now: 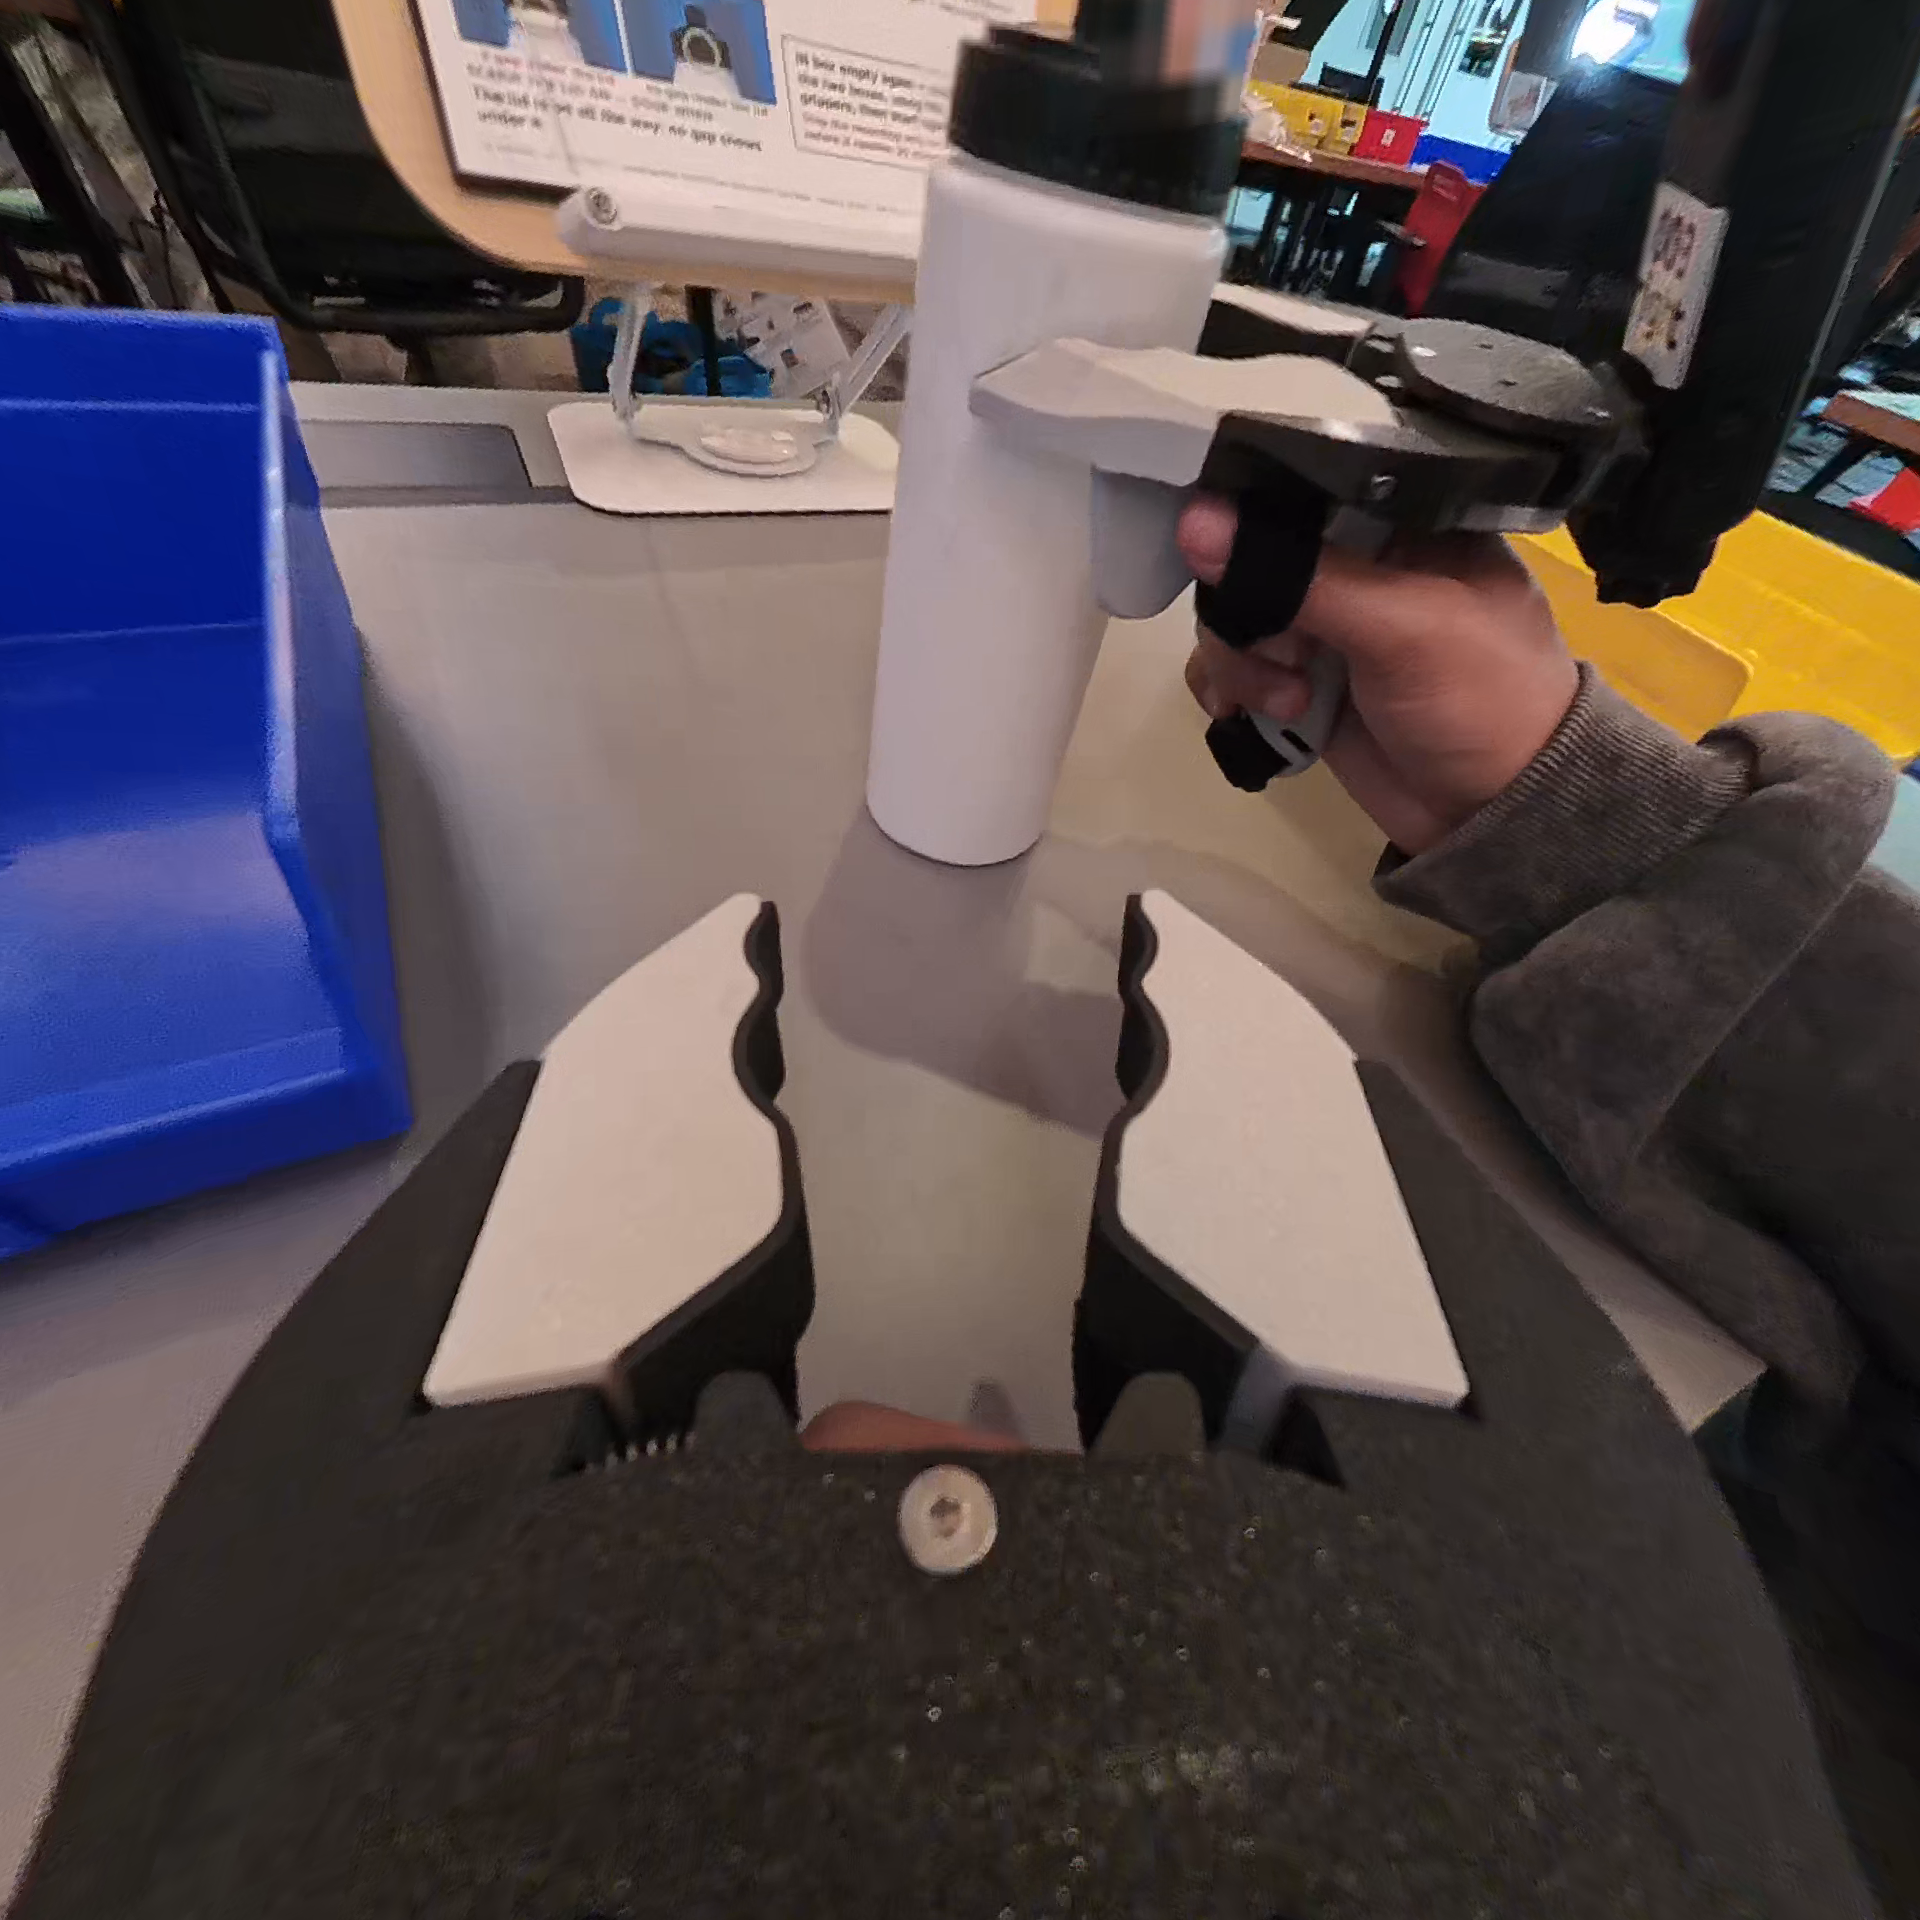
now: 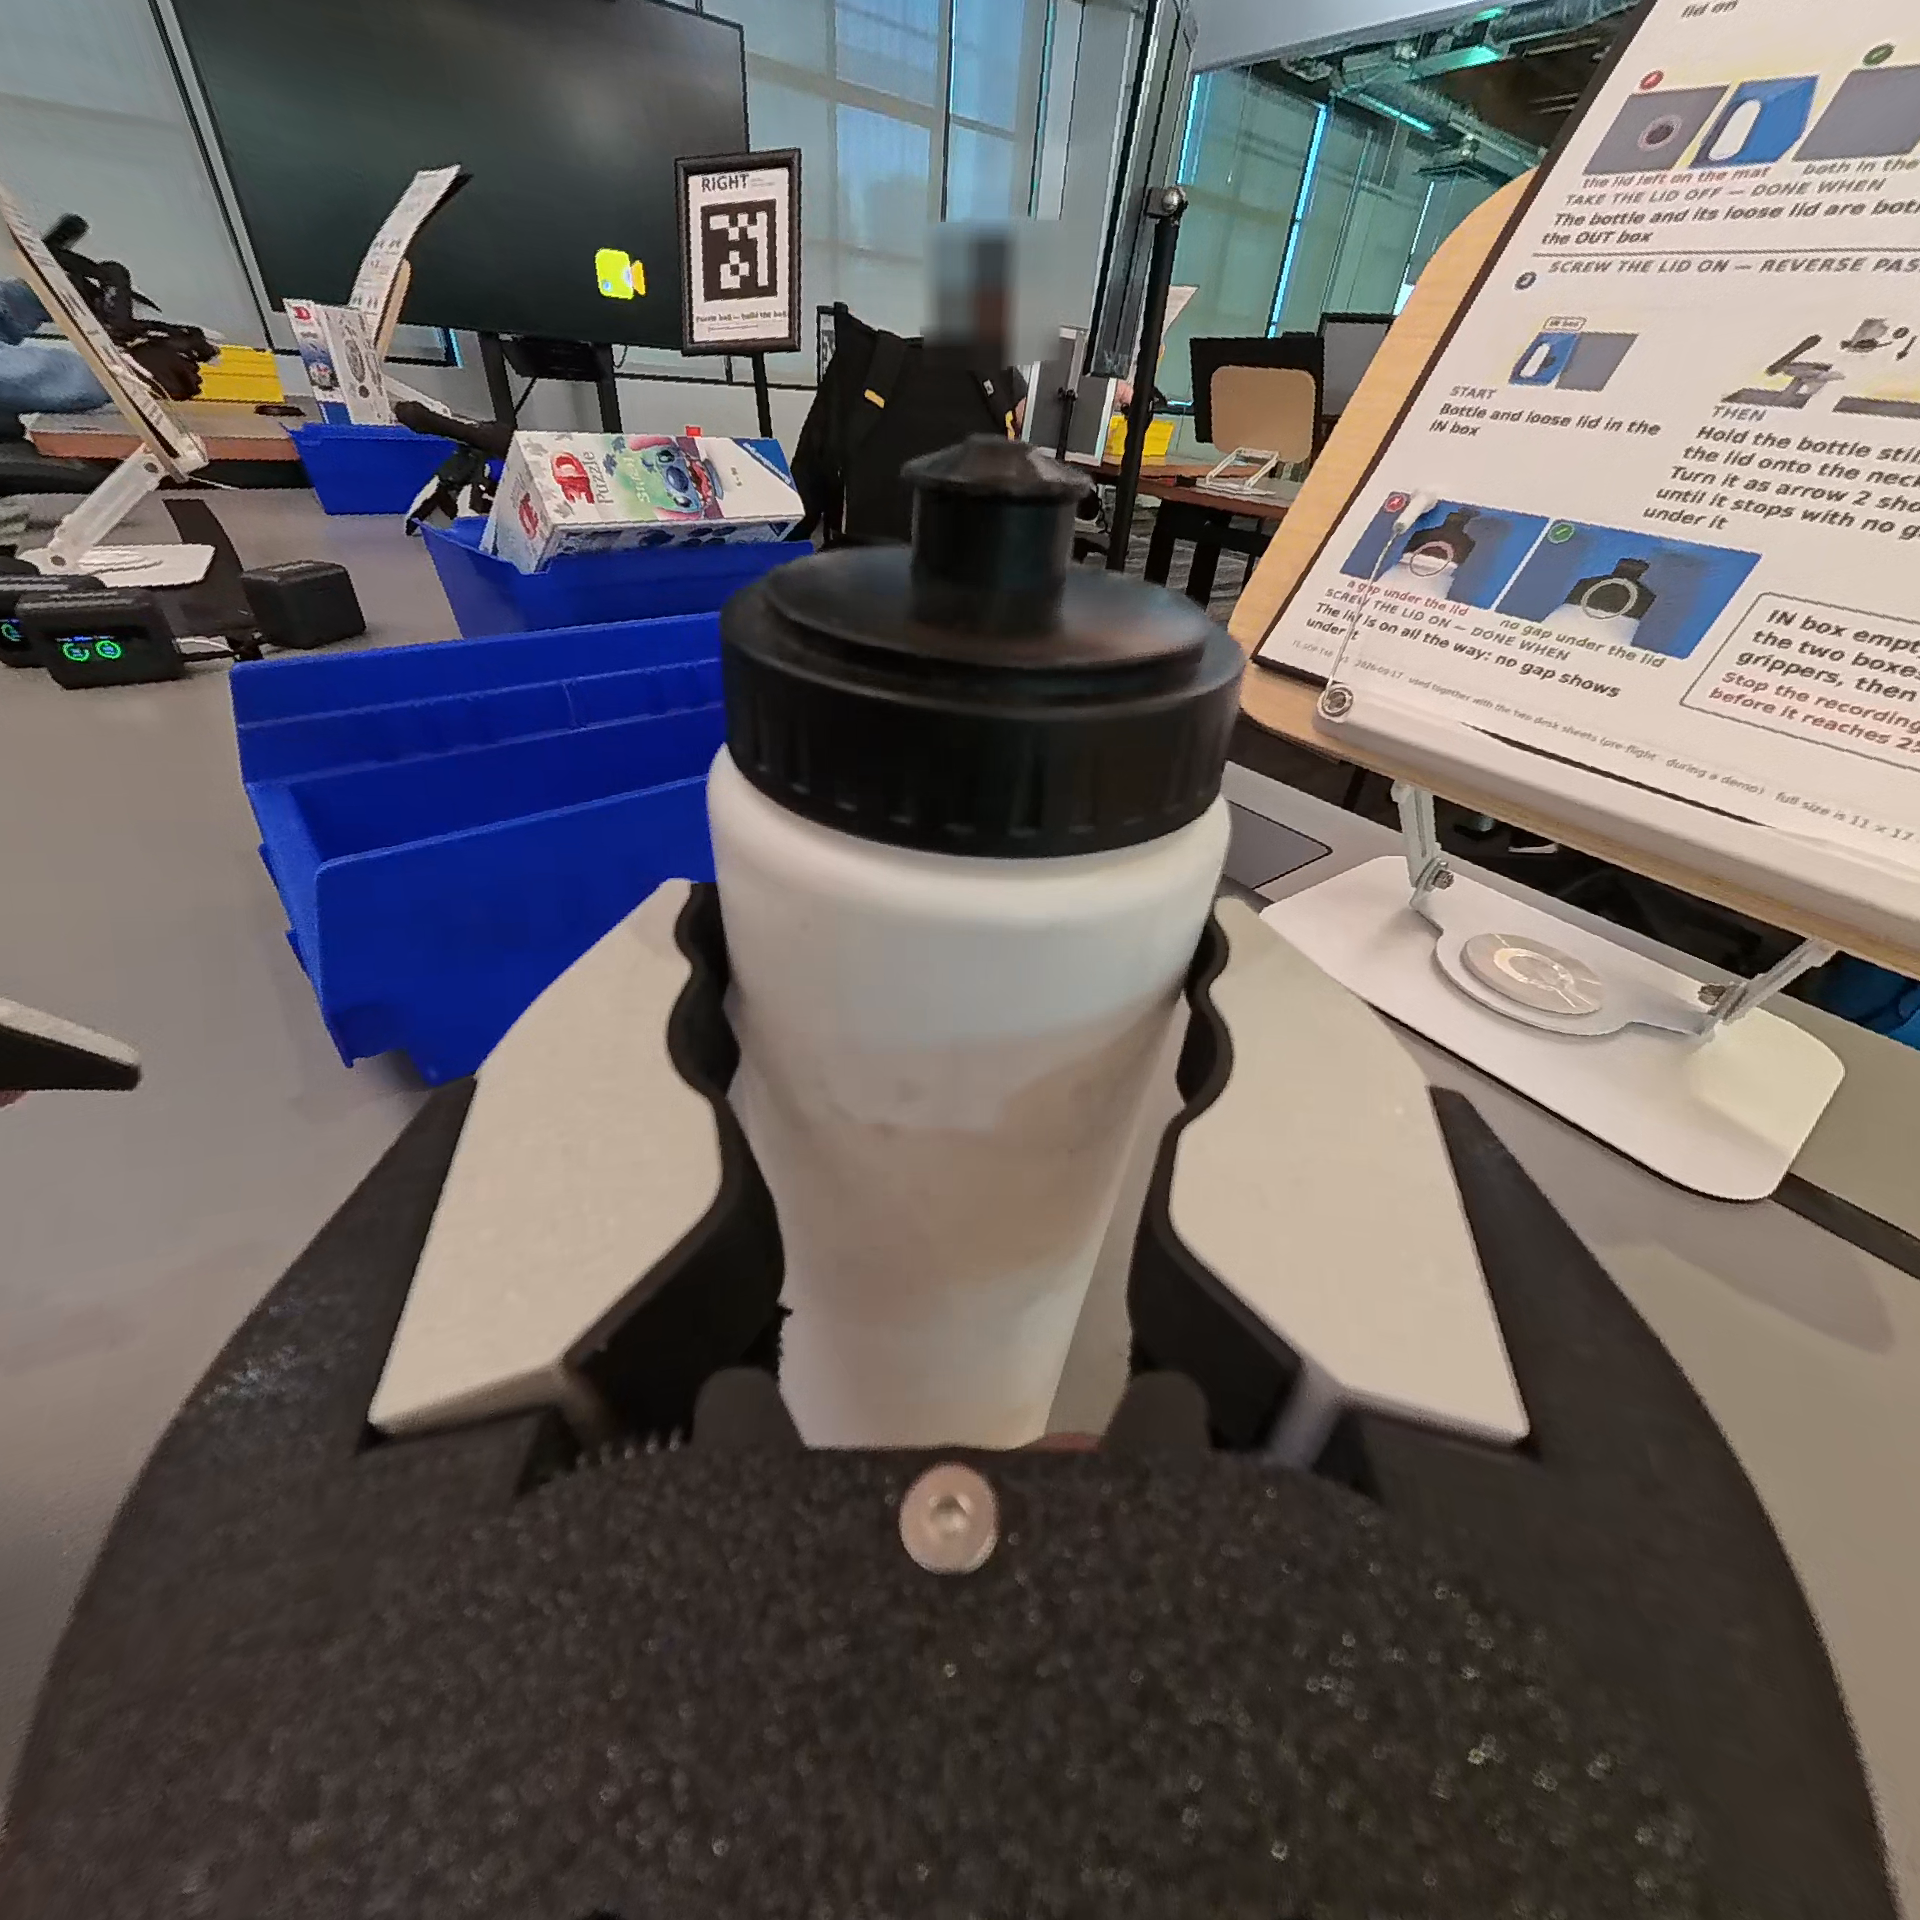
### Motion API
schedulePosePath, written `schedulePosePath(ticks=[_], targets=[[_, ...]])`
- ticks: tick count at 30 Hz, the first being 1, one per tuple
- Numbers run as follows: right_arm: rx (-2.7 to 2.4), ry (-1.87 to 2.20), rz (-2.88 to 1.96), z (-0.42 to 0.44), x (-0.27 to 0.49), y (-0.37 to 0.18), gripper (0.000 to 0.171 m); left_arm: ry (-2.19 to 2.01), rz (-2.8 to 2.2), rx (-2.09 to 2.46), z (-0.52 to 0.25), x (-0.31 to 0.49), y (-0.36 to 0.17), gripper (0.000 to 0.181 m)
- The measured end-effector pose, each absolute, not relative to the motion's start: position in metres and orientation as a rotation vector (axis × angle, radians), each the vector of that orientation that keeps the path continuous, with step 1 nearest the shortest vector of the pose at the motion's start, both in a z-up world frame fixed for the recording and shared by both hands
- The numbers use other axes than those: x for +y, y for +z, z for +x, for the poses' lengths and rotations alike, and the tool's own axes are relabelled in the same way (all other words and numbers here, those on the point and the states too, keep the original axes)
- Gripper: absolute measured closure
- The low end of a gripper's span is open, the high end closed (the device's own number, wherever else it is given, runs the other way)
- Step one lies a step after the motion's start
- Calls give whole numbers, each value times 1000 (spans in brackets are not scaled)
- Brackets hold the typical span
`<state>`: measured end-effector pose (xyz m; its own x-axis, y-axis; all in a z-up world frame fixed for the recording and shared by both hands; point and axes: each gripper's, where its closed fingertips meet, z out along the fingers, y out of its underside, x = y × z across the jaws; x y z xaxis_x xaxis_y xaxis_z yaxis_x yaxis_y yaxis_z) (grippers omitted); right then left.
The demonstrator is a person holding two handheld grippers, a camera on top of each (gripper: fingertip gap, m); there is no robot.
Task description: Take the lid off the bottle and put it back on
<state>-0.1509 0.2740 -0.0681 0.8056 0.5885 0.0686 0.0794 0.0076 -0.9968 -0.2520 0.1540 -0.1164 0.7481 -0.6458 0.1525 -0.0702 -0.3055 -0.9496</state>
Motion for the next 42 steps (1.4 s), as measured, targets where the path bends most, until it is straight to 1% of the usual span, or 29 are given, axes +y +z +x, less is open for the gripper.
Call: schedulePosePath(ticks=[5, 14, 19, 21, 23, 31, 34, 36, 38, 42], targets=[[-549, 427, -1520, -150, 273, -68, 86, -584, -1745, 526, -261, 159, -106, 122], [-472, 422, -1496, -145, 274, -66, 87, -515, -1784, 621, -250, 159, -120, 122], [-459, 425, -1634, -136, 275, -60, 87, -505, -1820, 589, -262, 162, -124, 123], [-445, 396, -1651, -123, 271, -37, 87, -561, -1840, 569, -265, 157, -125, 123], [-421, 351, -1638, -105, 261, -3, 87, -609, -1848, 549, -267, 154, -124, 124], [-351, 71, -1570, -2, 192, 164, 87, -510, -1817, 621, -263, 150, -123, 125], [-361, -126, -1626, 46, 176, 199, 87, -488, -1809, 657, -257, 147, -124, 124], [-423, -229, -1724, 73, 175, 198, 87, -490, -1811, 672, -254, 146, -125, 124], [-493, -340, -1850, 100, 177, 180, 87, -487, -1827, 680, -253, 147, -128, 124], [-734, -655, -2060, 145, 184, 115, 87, -515, -1851, 666, -253, 148, -132, 124]])
